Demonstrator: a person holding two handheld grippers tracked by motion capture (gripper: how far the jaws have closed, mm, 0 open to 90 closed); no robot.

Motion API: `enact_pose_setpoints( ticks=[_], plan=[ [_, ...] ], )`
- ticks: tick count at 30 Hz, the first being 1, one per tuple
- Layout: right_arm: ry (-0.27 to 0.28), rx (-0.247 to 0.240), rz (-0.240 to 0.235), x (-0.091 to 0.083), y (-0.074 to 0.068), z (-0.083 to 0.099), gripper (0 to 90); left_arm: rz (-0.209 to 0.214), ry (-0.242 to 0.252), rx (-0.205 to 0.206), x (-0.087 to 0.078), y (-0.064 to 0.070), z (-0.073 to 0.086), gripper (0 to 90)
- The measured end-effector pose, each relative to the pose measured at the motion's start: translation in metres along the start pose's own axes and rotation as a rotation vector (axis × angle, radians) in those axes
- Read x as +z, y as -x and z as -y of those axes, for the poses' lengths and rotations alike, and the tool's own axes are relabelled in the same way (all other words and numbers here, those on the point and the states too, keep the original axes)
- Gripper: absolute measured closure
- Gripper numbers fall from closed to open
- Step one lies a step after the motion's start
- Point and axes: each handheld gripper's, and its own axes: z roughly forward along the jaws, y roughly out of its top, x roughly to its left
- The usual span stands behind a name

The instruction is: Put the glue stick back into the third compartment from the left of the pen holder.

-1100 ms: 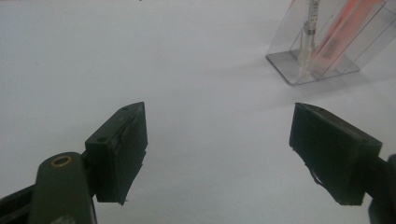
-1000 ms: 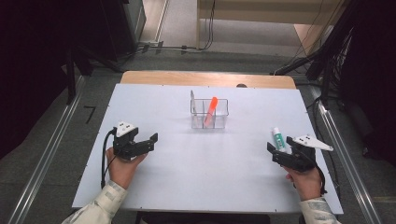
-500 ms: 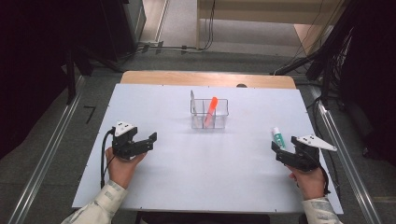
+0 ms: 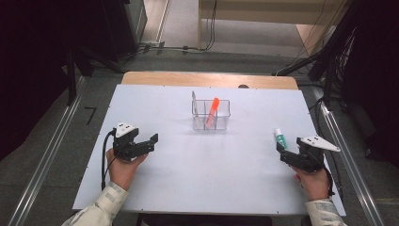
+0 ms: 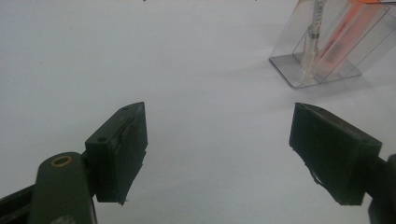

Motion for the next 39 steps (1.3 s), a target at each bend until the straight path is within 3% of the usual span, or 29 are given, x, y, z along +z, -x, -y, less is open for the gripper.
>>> enact_pose_setpoints(
  ticks=[19, 39],
  plan=[
    [-0.056, 0.010, 0.046, 0.032, 0.010, -0.008, 22.0, 0.004, -0.002, -0.019, -0.001, -0.002, 0.001, 19.8],
    [-0.107, 0.034, 0.038, 0.058, 0.019, -0.009, 25.9, 0.011, -0.006, -0.026, 0.000, -0.003, 0.001, 20.0]
  ],
)
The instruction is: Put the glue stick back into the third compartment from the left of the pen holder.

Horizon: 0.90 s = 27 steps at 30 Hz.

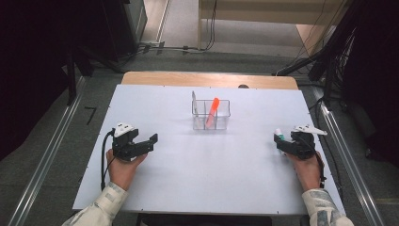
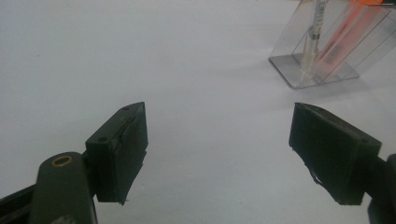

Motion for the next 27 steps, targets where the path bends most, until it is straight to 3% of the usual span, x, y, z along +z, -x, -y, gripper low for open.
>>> enact_pose_setpoints(
  ticks=[9, 17, 27],
  plan=[
    [0.019, -0.010, 0.012, 0.008, 0.000, 0.000, 28.7, 0.000, 0.000, 0.000, 0.000, 0.000, 0.000, 20.1],
    [0.022, -0.015, 0.007, 0.010, -0.002, 0.000, 36.6, 0.001, 0.000, 0.000, 0.001, 0.000, 0.000, 20.2],
    [-0.040, -0.030, 0.005, 0.013, -0.007, -0.006, 47.1, 0.002, 0.000, -0.001, 0.001, 0.000, 0.000, 20.8]
  ],
)
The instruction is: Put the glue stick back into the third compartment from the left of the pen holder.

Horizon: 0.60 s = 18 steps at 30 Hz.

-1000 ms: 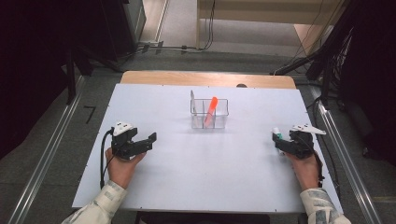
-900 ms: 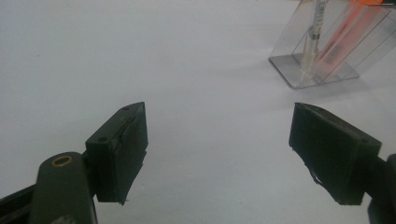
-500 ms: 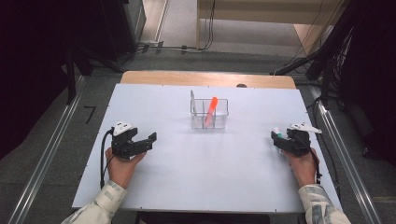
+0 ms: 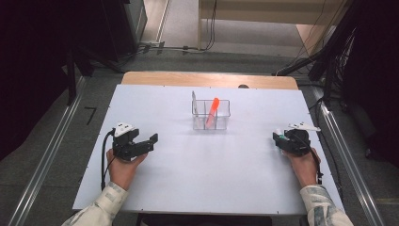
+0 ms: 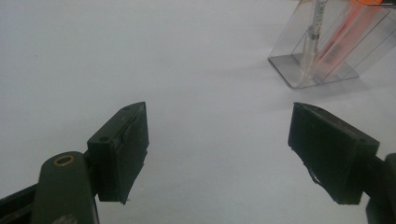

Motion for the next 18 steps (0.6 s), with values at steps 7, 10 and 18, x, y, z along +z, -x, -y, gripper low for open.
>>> enact_pose_setpoints(
  ticks=[7, 10, 18],
  plan=[
    [-0.062, 0.000, -0.006, 0.0066, -0.0006, -0.0030, 55.1, 0.002, -0.001, 0.000, 0.0000, -0.0003, -0.0001, 21.3],
    [-0.068, 0.002, -0.002, 0.0074, 0.0003, -0.0033, 57.5, 0.002, -0.001, 0.000, 0.0001, -0.0001, -0.0002, 21.5],
    [-0.086, 0.002, 0.012, 0.0078, 0.0005, -0.0058, 62.6, 0.005, 0.000, 0.001, 0.0002, 0.0001, -0.0002, 21.7]
  ],
)
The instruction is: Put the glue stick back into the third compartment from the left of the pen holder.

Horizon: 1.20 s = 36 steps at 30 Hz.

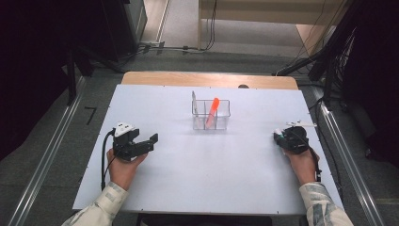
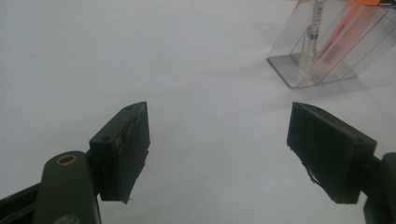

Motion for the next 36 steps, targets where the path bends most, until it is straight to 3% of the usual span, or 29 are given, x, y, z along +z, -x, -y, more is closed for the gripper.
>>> enact_pose_setpoints(
  ticks=[15, 36],
  plan=[
    [0.011, 0.007, 0.000, -0.003, 0.000, -0.001, 63.1, 0.001, 0.005, -0.004, -0.001, 0.000, 0.000, 22.1],
    [0.063, 0.003, -0.052, -0.015, -0.006, -0.004, 63.2, 0.000, 0.007, -0.005, -0.001, -0.001, -0.001, 22.3]
  ],
)
